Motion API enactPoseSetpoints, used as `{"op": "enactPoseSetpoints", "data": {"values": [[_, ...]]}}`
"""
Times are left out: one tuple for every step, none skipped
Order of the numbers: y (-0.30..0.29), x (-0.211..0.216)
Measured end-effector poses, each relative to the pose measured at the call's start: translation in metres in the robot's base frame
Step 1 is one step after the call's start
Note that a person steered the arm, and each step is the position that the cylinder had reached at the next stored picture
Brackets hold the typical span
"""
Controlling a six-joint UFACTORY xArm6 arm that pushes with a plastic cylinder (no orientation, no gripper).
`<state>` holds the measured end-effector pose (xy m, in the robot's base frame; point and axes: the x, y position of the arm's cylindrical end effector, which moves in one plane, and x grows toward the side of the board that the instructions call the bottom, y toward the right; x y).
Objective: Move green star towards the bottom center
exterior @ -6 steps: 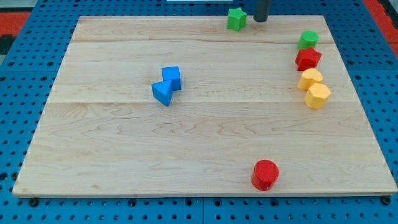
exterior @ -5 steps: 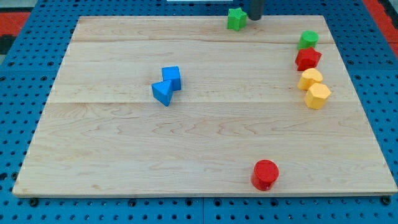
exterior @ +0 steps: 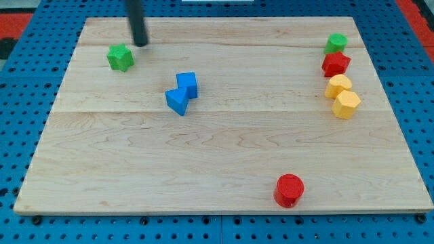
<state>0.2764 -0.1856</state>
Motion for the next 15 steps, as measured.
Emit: {"op": "enactPoseSetpoints", "data": {"values": [[-0.005,0.053],[0.0,0.073],[-0.004,0.128],[0.003,0.104],[-0.031,0.091],[-0.043,0.136],[-0.031,0.192],[0.014,0.236],[0.082,0.268],[0.112,0.28],[0.132,0.291],[0.136,0.294],[0.134,0.293],[0.104,0.251],[0.021,0.24]]}}
